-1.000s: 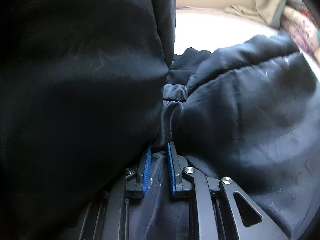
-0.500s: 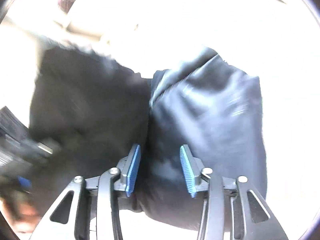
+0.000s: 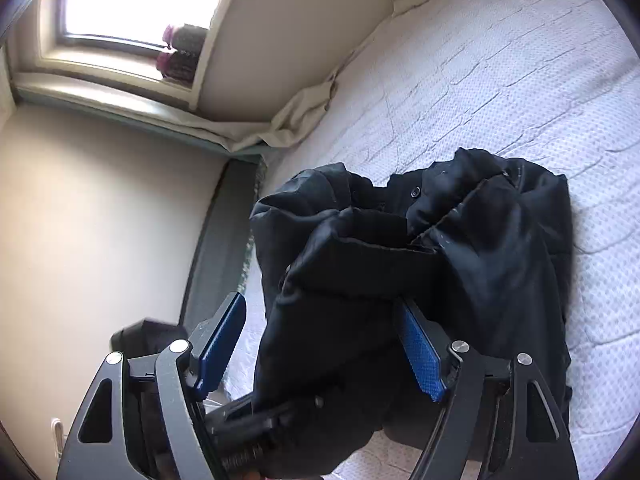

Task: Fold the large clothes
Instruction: 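Grasp the coat bundle with the right tool while the left tool releases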

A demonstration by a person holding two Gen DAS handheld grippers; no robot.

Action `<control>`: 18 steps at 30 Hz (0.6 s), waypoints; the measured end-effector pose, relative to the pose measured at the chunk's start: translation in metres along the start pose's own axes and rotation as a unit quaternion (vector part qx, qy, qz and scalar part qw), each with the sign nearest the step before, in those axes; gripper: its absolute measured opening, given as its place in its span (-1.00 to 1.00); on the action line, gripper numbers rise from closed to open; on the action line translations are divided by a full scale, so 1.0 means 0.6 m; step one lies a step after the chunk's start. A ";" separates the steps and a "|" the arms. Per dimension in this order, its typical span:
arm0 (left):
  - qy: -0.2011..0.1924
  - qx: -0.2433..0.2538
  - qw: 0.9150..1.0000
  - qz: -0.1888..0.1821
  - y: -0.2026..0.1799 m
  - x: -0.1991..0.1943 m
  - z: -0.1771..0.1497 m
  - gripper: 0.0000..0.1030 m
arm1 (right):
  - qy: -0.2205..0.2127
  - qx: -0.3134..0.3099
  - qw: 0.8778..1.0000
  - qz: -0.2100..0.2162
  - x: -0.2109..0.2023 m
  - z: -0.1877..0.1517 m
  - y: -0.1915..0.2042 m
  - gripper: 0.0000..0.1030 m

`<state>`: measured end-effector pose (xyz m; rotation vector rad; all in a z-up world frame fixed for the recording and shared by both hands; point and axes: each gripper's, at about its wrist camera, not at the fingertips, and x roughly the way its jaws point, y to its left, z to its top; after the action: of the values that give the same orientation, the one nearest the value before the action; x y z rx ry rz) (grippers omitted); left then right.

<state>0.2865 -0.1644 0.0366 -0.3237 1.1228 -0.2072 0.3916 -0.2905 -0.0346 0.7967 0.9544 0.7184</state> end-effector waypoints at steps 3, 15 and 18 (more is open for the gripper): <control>-0.002 0.009 1.000 0.005 -0.004 0.001 -0.001 -0.06 | 0.025 -0.007 1.000 -0.011 0.030 0.009 -0.002 0.45; 0.011 0.042 0.999 0.013 -0.023 0.019 0.006 0.30 | 0.102 -0.030 0.992 -0.064 0.101 0.024 -0.023 -0.21; 0.018 0.064 0.998 0.006 -0.030 0.004 0.005 0.46 | 0.094 -0.022 0.993 -0.068 0.092 0.028 -0.034 -0.43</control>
<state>0.2903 -0.1817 0.0420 -0.2002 1.1404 -0.2744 0.4323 -0.2603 -0.0688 0.6263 1.1490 0.7010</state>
